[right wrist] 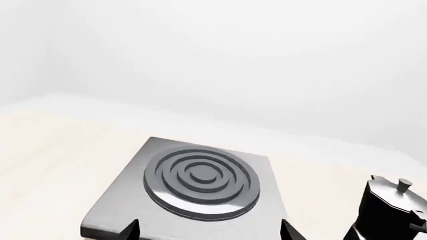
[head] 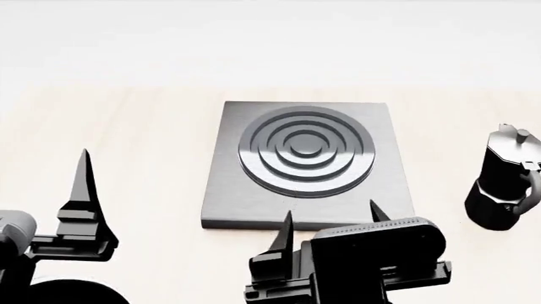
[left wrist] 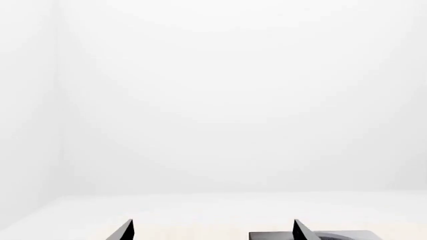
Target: Turn on the stove.
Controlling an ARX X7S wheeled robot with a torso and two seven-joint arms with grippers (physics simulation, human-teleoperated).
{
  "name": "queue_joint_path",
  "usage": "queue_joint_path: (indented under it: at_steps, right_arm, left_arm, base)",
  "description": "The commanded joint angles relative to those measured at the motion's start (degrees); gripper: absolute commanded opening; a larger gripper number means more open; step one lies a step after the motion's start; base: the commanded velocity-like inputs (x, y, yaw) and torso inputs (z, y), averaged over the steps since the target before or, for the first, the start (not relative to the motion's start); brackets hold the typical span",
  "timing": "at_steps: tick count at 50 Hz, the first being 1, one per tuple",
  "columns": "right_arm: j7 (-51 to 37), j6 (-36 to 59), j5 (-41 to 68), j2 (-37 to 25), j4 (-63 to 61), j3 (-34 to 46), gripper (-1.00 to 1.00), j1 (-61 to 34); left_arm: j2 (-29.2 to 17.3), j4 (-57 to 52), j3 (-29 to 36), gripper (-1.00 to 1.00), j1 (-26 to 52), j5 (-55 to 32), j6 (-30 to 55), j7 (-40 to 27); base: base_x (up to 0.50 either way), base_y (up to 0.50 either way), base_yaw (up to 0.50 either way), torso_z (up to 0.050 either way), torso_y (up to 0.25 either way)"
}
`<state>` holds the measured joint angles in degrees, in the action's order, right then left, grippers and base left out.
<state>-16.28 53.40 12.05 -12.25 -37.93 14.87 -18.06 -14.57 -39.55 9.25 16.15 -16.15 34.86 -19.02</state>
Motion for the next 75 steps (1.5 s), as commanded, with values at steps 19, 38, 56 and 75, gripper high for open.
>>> queue_joint_path:
  at_steps: [19, 38, 56, 75]
  right_arm:
    - [-1.9, 9.3, 4.5, 4.2, 5.5, -3.6, 1.0, -2.1]
    - [-2.3, 11.0, 5.8, 4.8, 8.8, -3.0, 1.0, -3.0]
    - [-3.3, 11.8, 6.4, 5.2, 12.9, -3.0, 1.0, -3.5]
    - [-3.7, 9.8, 7.3, 5.7, 16.6, -3.1, 1.0, -3.0]
  left_arm:
    - [-0.7, 0.6, 0.9, 1.0, 0.0, -0.2, -0.5, -0.5]
    - [-1.0, 0.9, 1.2, 1.0, 0.1, -0.6, -0.9, -0.9]
    - [-1.1, 1.3, 1.6, 1.0, 0.2, -0.9, -1.2, -1.2]
    - [-1.4, 1.2, 1.7, 1.0, 0.3, -1.5, -1.1, -1.6]
  base:
    - [0.0, 0.0, 0.0, 0.0, 0.0]
    - [0.0, 0.0, 0.0, 0.0, 0.0]
    - [0.0, 0.0, 0.0, 0.0, 0.0]
    - [0.0, 0.0, 0.0, 0.0, 0.0]
